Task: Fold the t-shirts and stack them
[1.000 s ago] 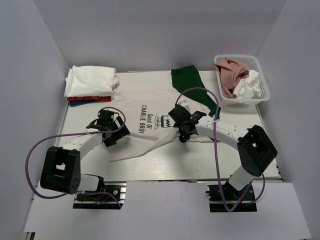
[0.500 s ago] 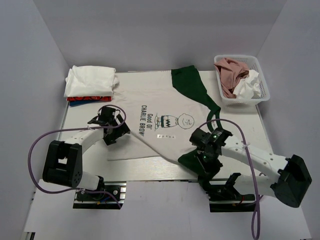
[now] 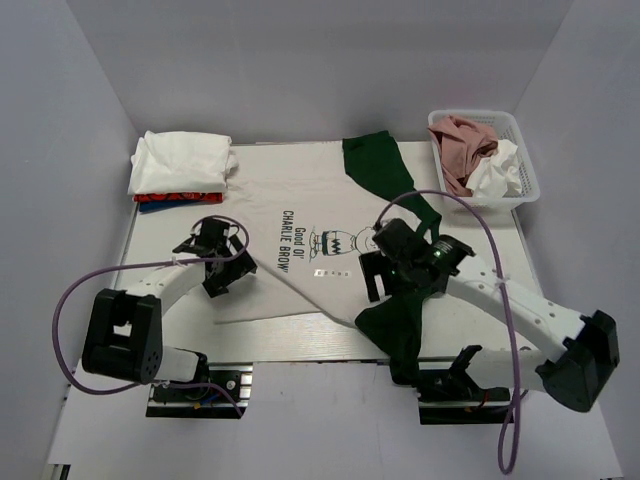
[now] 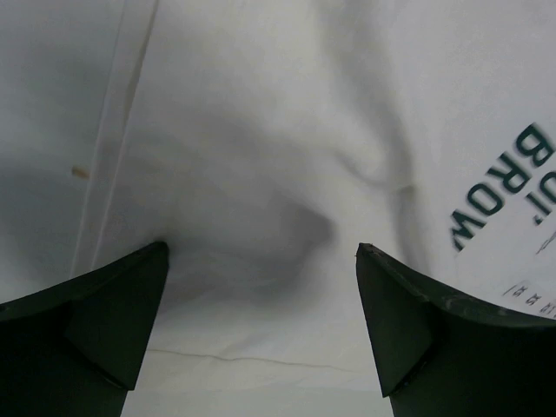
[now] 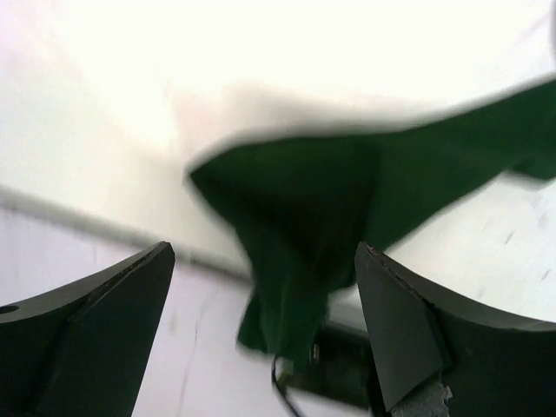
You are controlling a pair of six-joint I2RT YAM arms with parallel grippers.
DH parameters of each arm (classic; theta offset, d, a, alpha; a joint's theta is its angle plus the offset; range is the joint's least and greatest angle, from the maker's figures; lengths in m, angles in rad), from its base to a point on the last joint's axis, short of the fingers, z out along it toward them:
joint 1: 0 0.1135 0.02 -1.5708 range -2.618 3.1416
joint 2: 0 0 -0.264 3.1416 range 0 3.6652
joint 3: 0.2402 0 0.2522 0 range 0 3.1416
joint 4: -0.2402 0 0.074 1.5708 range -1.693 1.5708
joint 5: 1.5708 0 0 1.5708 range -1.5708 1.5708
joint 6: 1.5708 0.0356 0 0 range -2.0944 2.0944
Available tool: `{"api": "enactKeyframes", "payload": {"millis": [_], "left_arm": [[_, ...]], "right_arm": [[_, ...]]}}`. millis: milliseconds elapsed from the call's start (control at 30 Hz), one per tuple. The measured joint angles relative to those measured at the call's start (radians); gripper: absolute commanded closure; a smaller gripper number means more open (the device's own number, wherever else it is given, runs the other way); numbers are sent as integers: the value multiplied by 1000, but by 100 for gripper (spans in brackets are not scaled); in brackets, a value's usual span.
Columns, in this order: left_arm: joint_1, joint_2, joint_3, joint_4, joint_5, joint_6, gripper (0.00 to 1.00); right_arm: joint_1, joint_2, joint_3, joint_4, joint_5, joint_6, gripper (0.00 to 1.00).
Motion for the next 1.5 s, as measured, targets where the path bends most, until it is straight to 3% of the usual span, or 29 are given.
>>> {"api": "enactKeyframes", "payload": {"millis": [133,300,600,800,967,1167,1267,1500], "left_arm": [[0,-58,-78,54,29,-20,0],[0,-45,-69,39,2,-48,0],[9,67,35,-224,-227,-236,0],[20,85,75,-365,-274,-320,0],[15,86,160,-458,-298,-221,0],[9,115,309,-279,-193,-24,0],[2,229,417,-205,-159,43,0],[-2,660,764,-133,-123,141,0]], "right_arm": [[-53,123,22,149,87,5,10],[-116,237,44,288,103,8,10],[-285,354,46,476,23,8,10],[-377,455,49,507,2,-3,10],[-410,502,50,515,3,-32,10],[-425,615,111,519,20,-51,10],[-441,682,159,522,47,-50,10],[-494,801,311,500,113,-26,10]]}}
